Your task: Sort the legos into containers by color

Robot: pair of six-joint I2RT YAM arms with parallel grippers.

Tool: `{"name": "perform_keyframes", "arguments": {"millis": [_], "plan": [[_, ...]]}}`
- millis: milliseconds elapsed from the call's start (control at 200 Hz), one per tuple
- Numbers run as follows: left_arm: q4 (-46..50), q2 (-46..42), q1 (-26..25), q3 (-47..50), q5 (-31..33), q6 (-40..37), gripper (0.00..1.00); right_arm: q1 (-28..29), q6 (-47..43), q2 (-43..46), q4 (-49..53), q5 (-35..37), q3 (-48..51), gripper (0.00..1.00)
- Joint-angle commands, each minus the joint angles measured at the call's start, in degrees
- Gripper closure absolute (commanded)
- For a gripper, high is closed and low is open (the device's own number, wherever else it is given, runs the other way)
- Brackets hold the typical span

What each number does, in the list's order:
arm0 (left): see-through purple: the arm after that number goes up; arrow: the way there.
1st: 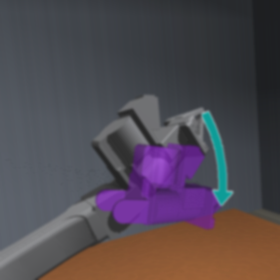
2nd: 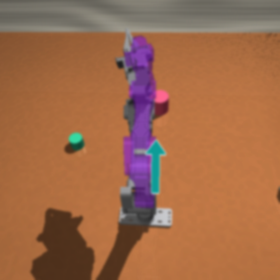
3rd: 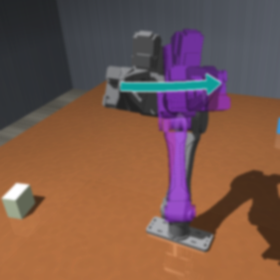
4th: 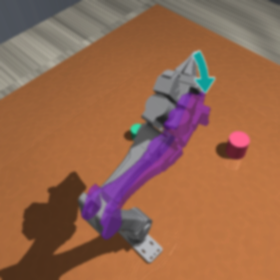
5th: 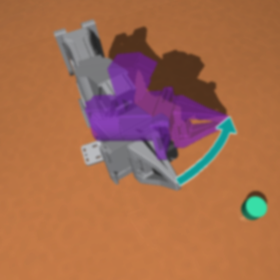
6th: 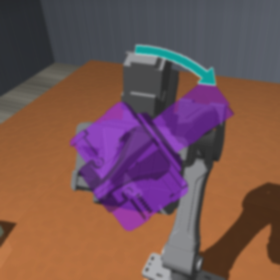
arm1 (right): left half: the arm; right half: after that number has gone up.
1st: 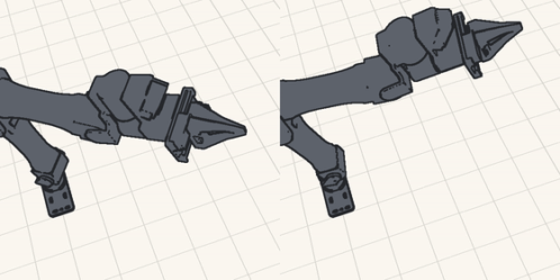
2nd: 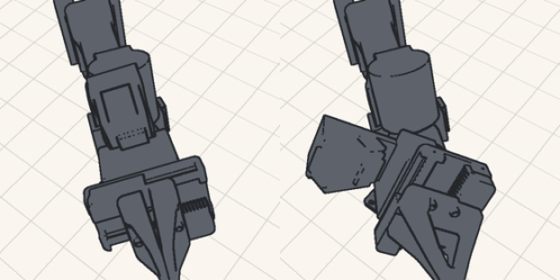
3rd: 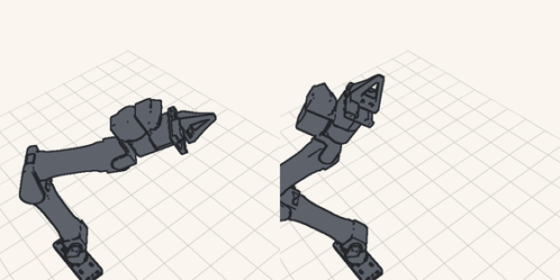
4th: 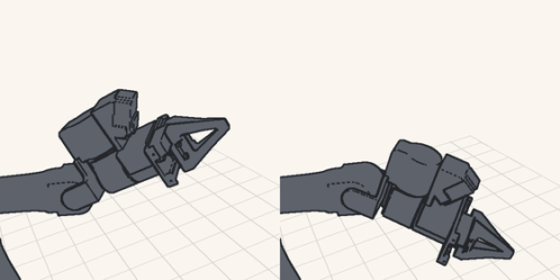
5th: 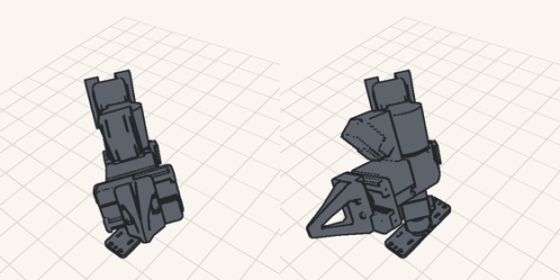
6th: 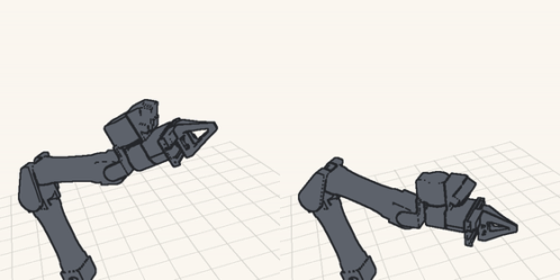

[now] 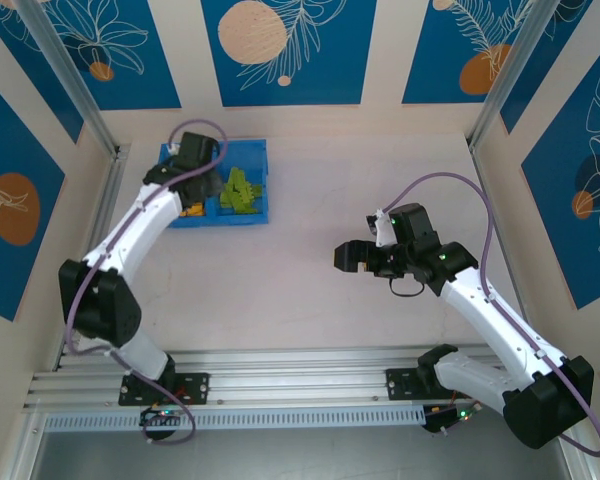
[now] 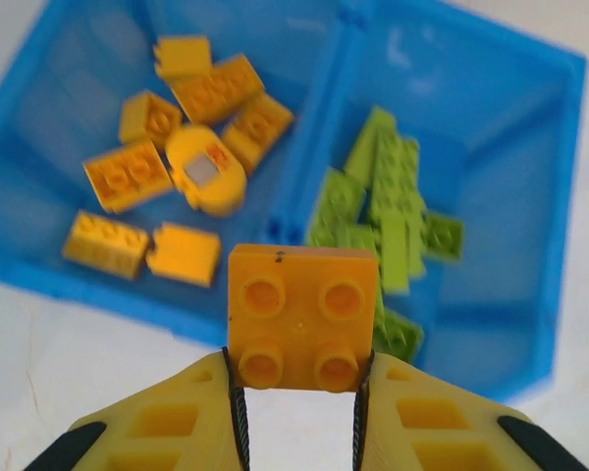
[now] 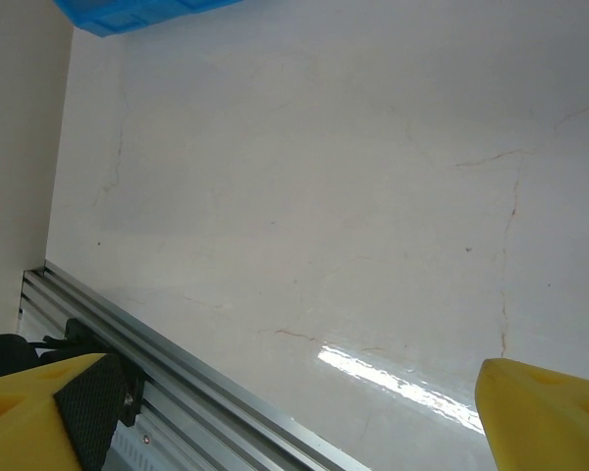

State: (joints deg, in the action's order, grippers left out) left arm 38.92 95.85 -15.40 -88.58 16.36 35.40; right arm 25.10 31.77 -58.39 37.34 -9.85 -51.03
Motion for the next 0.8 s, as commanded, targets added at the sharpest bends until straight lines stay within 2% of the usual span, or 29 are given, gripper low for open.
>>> {"name": "perform_keyframes", "arguments": {"millis": [0,140,265,350,410,495,580,695,795], "plan": [[-1.67,8.21,5.46,-6.25,-3.34,-1.63,0.73,0.54,0.94,0.68,1.35,0.33,-1.67,0.07],[-1.67,22.56,10.34,-21.05,-10.83,-2.44,0.72,0.83,0.94,2.04,1.92,0.53,-2.6,0.07],[2.44,33.74,12.32,-36.1,-14.34,-3.7,0.57,0.89,-0.18,1.84,3.72,0.77,-5.2,0.07],[3.1,36.39,13.12,-40.95,-17.14,-4.34,0.49,1.0,-0.58,1.45,4.63,1.13,-6.79,0.07],[3.02,35.27,13.06,-41.13,-17.62,-4.63,0.48,1.09,-0.49,1.51,4.43,1.64,-6.77,0.07],[1.38,30.58,12.87,-37.04,-19.24,-4.08,0.47,1.09,0.57,1.45,3.24,2.82,-5.66,0.07],[-3.7,21.74,12.02,-26.57,-20.72,-2.89,0.48,1.04,1.66,1.62,0.79,5.24,-3.7,0.07],[-12.5,6.26,8.77,-8.65,-20.5,-3.93,0.48,0.96,2.08,2.18,-1.9,13.31,-0.82,0.07],[-18.4,-7.04,3.77,6.25,-15.7,-7.97,0.48,0.59,0.74,3.82,-4.25,22.43,2.03,0.06]]}}
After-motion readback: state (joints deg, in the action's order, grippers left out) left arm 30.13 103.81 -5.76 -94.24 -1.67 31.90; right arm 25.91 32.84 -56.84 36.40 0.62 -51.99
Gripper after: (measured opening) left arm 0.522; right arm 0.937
